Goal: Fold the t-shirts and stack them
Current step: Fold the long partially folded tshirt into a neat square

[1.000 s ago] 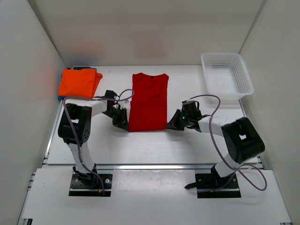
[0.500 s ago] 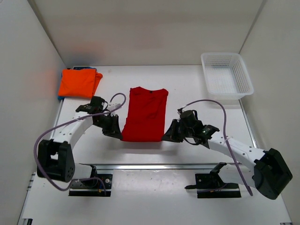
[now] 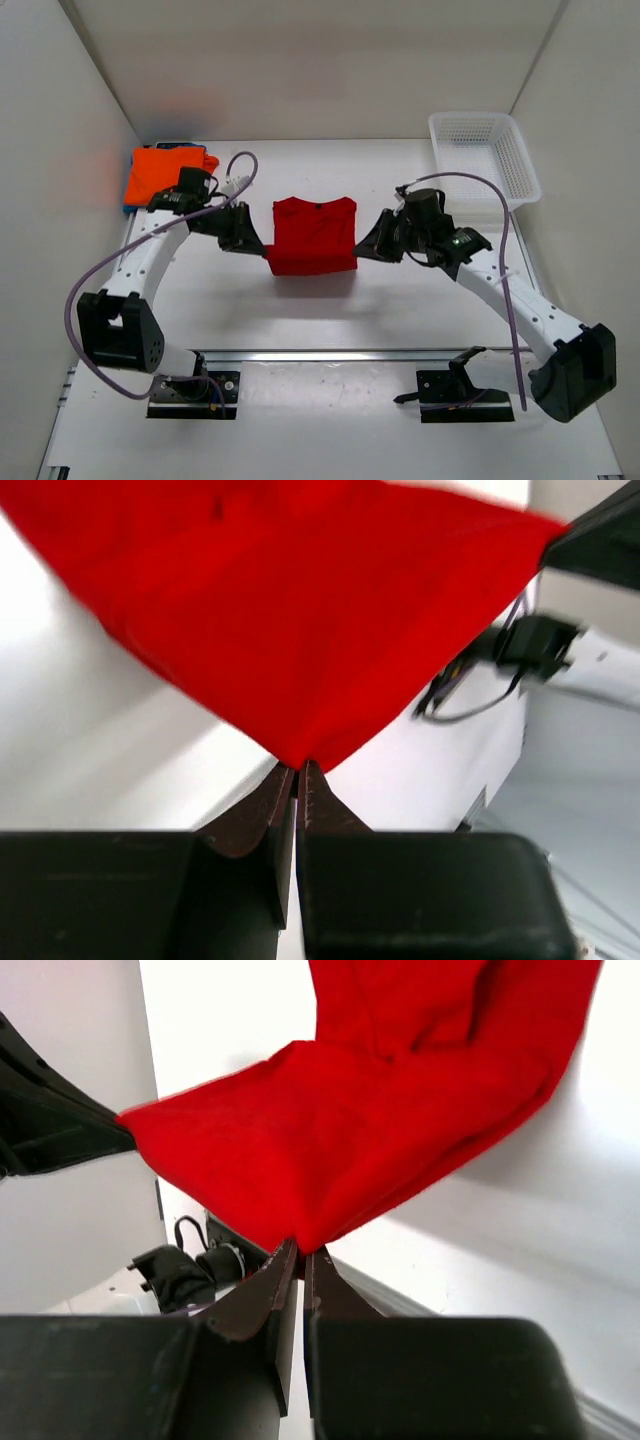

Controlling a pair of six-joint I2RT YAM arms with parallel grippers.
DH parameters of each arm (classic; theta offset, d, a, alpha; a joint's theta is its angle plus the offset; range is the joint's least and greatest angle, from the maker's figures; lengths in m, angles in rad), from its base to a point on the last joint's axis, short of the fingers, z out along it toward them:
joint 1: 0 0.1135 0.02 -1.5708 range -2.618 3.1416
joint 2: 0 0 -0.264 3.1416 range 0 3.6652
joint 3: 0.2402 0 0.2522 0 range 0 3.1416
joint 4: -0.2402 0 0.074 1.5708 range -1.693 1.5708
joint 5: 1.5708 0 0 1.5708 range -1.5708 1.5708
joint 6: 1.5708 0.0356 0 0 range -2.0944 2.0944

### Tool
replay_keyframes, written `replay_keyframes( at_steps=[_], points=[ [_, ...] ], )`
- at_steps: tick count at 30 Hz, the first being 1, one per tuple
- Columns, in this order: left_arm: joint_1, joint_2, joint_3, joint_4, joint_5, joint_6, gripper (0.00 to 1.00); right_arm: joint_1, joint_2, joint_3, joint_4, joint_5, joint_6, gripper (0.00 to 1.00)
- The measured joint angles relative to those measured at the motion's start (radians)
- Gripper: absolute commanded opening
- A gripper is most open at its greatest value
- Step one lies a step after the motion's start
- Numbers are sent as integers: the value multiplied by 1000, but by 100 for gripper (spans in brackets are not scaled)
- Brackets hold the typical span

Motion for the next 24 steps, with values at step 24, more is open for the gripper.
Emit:
replay_keyframes(
  at_steps=[24],
  points=[
    [66, 667, 573, 95, 3, -134, 0, -277, 809, 648, 39, -252, -229, 0]
  ],
)
